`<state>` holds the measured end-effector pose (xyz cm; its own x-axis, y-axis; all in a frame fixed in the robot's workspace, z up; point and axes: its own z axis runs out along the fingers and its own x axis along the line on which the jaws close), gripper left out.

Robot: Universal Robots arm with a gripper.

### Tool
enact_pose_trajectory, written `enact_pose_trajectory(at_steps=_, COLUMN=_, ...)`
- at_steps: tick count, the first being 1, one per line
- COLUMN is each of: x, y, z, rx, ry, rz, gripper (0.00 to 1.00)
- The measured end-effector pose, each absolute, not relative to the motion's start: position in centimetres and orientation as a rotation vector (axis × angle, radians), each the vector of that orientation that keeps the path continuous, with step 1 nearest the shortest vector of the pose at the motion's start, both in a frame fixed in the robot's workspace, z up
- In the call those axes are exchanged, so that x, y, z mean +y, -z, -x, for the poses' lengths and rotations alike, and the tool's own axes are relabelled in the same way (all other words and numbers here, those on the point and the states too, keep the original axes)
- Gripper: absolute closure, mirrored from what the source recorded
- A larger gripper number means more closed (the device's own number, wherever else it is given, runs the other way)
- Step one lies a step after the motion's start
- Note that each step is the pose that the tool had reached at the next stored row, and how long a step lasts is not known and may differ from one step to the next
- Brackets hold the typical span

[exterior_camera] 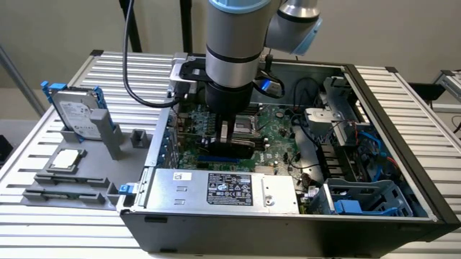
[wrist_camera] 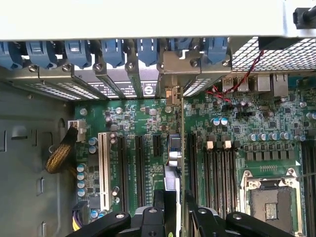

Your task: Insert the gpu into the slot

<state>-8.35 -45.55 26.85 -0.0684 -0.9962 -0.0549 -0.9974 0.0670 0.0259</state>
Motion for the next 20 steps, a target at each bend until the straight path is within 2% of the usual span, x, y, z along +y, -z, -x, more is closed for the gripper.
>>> enact_pose_trajectory(at_steps=20, x=-45.29, y=-26.61, z=8.35, rx=2.271, ry=-0.088, rz=2.138, gripper=0.74)
